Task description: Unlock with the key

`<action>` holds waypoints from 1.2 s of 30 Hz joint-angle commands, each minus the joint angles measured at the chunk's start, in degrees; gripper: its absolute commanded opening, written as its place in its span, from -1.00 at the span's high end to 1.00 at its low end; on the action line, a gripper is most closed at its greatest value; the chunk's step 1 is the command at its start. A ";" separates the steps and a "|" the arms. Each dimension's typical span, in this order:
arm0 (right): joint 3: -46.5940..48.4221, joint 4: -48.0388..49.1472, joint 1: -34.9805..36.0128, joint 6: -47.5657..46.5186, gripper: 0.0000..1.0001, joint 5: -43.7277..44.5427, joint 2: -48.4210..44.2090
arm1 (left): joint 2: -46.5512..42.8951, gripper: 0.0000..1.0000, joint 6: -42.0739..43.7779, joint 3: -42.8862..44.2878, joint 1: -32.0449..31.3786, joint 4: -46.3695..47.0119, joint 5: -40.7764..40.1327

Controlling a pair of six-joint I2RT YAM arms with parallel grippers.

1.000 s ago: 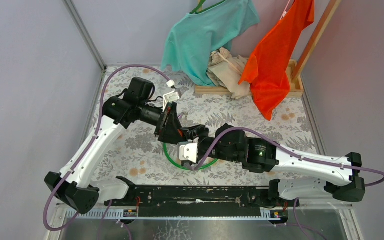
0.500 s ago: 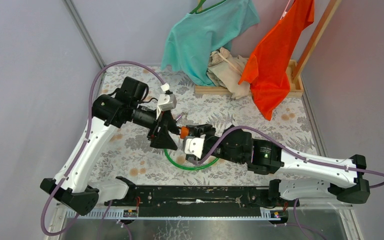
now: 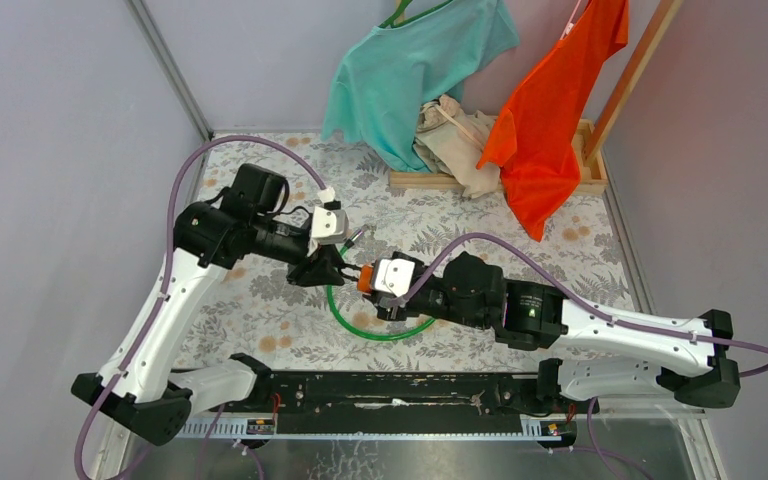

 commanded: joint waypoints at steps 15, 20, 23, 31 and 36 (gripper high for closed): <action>2.31 8.59 -9.95 36.98 1.00 -10.55 1.32 | 0.98 0.95 6.12 -2.41 -3.24 11.31 -14.56; 5.50 7.20 -15.69 51.97 1.00 -21.52 5.39 | -0.89 1.00 1.83 -6.24 -6.73 22.97 -28.67; 4.94 7.64 -16.84 55.32 1.00 -22.30 5.96 | -1.22 0.92 1.38 -8.08 -8.67 27.38 -34.87; -0.85 2.73 -26.90 56.98 1.00 -14.28 3.03 | -1.71 -0.85 -4.48 -9.80 -9.18 28.19 -39.07; -3.54 -3.23 -29.95 50.24 1.00 -3.64 5.73 | -2.42 -1.00 -10.01 -12.65 -9.18 27.57 -42.29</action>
